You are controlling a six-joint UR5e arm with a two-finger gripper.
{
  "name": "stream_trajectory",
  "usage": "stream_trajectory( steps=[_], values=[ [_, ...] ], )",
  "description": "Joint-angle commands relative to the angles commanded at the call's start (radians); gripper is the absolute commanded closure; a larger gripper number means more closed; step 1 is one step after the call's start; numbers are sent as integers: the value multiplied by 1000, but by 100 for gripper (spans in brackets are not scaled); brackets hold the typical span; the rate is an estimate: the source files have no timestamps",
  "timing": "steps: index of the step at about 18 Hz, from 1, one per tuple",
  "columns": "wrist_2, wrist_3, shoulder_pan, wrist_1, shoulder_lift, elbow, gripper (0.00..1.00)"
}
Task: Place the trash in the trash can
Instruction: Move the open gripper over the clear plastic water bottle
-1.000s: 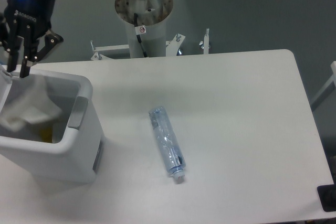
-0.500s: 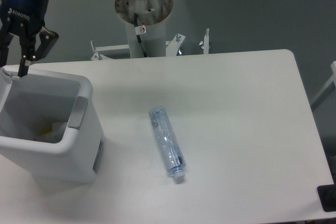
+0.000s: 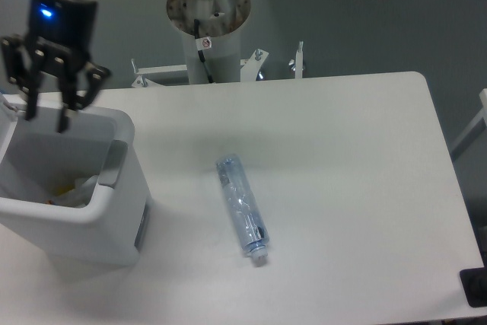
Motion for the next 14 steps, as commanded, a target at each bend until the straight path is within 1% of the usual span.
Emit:
stream_trajectory(
  steps=[2,3,4,5,6,7,8,10,12,14],
  values=[
    [0,-6,61,0,-15,-3,49],
    [0,-6,80,0,-21,-3,49],
    [-3,6,197,2,-84,-9,48],
    [-2,15,239,6,-112,-15,46],
    [-2,32,265,6,-127,-17,43],
    [-3,56,287,5,-143,-17,35],
    [-3,76,298,5,-161,-17,30],
    [0,94,310,5,-204,-17,27],
    [5,98,312,5,-235,-18,16],
    [29,104,310,3,-262,-20,9]
  ],
)
